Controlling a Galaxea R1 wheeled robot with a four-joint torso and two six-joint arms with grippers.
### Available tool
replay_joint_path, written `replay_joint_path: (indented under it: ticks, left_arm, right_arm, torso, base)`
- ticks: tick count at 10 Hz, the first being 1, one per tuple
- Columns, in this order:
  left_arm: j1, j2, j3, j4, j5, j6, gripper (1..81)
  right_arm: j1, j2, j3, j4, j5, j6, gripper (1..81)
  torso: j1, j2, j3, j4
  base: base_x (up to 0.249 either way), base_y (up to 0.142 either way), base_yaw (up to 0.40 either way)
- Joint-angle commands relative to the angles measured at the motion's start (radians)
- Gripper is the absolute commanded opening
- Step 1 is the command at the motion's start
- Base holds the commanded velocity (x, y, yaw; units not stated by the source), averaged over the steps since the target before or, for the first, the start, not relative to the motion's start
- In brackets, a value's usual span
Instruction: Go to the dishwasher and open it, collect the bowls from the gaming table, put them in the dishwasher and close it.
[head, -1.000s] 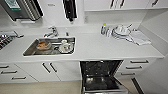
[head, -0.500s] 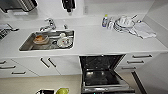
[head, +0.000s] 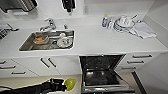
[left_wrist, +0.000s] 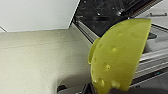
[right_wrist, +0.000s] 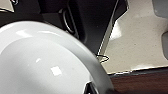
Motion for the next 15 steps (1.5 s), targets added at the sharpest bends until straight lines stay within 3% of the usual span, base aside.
replay_joint_path:
  ticks: [1,8,12,13,15]
  left_arm:
    - [-0.171,0.065,-0.023,-0.035,0.126,0.002,1.0]
    - [-0.315,0.432,-0.139,-0.051,0.284,0.002,1.0]
    - [-0.332,0.609,-0.285,-0.042,0.284,0.002,1.0]
    - [-0.332,0.634,-0.302,-0.040,0.284,0.004,81.1]
    - [-0.328,0.646,-0.314,-0.049,0.284,0.004,81.1]
  right_arm:
    - [-0.022,-0.013,0.021,-0.016,-0.090,-0.005,1.0]
    - [-0.018,0.021,0.024,-0.016,-0.089,-0.005,1.0]
    - [-0.018,0.025,0.026,-0.016,-0.079,-0.007,1.0]
    - [-0.017,0.025,0.028,-0.018,-0.079,-0.007,1.0]
    - [-0.014,0.025,0.034,-0.016,-0.078,-0.005,1.0]
  torso:
    - [0.000,0.000,0.000,0.000]
    - [0.000,0.001,-0.001,0.000]
    - [0.001,0.001,-0.001,0.000]
    - [0.001,0.001,-0.001,0.000]
    - [0.001,0.001,-0.001,0.000]
  base:
    - [0.000,0.000,0.000]
    - [0.000,0.000,0.000]
    - [0.000,0.000,0.000]
    - [0.000,0.000,0.000]
    - [0.000,0.000,0.000]
